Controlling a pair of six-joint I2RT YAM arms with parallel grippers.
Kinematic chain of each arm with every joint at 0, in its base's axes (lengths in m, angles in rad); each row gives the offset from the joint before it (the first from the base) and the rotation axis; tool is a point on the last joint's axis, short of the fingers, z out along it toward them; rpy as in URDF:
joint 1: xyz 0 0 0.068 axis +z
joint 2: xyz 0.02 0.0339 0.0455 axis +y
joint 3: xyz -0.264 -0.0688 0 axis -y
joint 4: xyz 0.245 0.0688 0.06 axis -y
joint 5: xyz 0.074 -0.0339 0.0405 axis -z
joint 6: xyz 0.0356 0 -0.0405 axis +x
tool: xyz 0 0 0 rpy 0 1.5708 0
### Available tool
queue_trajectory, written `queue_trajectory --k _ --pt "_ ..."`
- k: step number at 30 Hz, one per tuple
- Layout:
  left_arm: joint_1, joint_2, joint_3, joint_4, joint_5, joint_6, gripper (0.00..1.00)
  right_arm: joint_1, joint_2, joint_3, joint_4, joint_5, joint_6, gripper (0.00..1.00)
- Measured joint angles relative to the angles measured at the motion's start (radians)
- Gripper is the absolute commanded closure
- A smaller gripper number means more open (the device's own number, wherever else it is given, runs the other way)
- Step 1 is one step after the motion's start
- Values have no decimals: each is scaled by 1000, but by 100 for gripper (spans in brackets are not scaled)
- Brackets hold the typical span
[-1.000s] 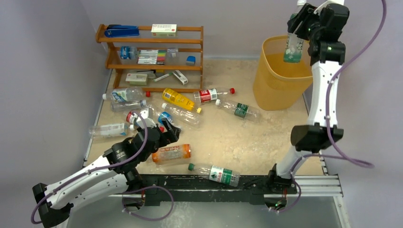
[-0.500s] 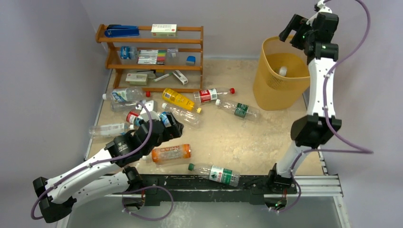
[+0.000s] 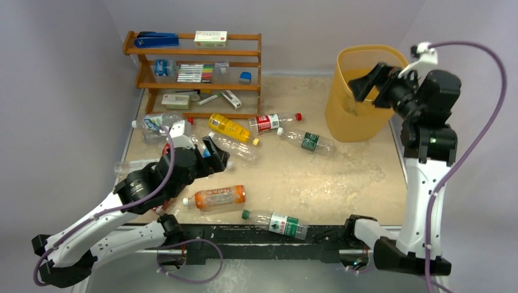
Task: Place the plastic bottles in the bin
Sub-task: Pick up the plastic bottle at the center of the board.
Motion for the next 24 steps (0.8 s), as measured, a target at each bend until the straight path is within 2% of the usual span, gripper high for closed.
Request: queue_trajectory --k 6,11,19,24 --pt "0 -74 -8 -51 -23 -36 1 55 -135 -234 -19 -134 6 0" --pt "0 -71 -43 -61 -44 -74 1 203 -172 -397 18 -178 34 0" --pt "0 -76 -68 -118 -62 -137 1 511 -96 -507 140 -176 91 0" --pt "0 -129 -68 -195 -74 -169 1 688 4 -513 243 -102 109 0"
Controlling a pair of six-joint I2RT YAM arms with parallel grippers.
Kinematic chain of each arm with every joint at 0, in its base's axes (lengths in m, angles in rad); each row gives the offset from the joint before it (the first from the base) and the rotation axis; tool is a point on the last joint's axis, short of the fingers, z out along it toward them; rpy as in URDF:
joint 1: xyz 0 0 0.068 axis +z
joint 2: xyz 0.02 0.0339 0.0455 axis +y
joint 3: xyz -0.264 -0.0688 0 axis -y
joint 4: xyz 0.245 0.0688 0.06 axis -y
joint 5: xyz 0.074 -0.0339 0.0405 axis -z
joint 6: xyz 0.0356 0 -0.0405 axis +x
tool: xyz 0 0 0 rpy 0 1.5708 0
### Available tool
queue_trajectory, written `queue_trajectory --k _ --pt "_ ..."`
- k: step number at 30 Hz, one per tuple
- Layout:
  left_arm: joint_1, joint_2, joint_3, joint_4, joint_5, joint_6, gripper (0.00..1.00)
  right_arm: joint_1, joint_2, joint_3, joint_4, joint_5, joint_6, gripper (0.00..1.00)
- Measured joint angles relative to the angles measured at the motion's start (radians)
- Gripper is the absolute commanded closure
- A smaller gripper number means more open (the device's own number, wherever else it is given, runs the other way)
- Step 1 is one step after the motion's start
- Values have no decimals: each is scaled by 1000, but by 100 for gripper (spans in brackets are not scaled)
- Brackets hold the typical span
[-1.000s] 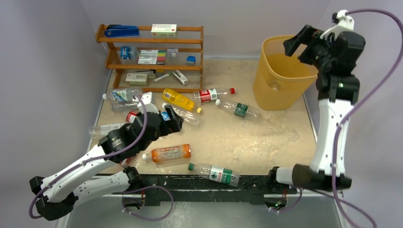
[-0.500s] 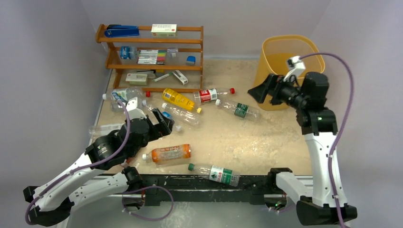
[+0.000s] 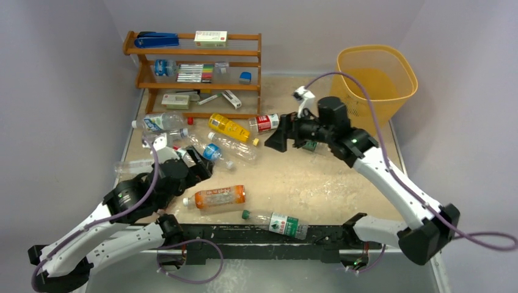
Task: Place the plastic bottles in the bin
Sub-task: Pick up the plastic bottle at the center of the board.
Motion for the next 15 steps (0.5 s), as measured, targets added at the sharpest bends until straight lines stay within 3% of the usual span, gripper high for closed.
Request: queue_trajectory --k 6,15 --pt "0 -81 0 -76 -40 -35 1 93 117 -21 66 106 3 0" --pt "0 50 -69 -46 -110 -100 1 90 18 -132 54 152 -35 0"
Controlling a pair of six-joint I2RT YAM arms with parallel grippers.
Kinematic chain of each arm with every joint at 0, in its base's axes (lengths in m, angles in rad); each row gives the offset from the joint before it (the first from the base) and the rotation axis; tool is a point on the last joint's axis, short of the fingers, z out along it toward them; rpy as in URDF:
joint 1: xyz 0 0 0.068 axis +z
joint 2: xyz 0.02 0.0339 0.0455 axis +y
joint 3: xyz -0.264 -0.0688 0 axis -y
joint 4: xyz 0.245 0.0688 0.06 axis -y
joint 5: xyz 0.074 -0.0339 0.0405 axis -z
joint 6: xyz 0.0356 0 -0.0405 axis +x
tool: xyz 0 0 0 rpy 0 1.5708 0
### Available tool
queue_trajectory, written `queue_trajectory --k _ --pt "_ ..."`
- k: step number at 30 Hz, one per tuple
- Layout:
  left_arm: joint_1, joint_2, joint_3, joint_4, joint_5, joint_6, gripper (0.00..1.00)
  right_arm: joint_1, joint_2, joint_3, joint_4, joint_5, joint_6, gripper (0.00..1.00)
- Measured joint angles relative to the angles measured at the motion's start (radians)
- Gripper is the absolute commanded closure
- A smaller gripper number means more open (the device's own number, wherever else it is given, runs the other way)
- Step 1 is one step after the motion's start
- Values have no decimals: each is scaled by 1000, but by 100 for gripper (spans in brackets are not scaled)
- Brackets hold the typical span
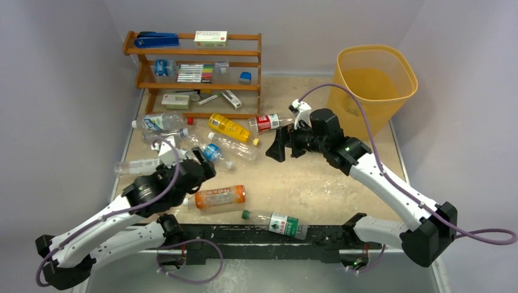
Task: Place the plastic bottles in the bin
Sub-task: Pick up the plastic bottle at the center of the board.
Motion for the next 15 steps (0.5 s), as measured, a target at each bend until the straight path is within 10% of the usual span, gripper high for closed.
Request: queue_trajectory --k 7,15 --pt "0 125 -47 145 47 34 1 1 21 -10 -21 72 -5 0" --pt "0 -84 -107 151 74 84 1 1 42 -137 -15 136 37 0"
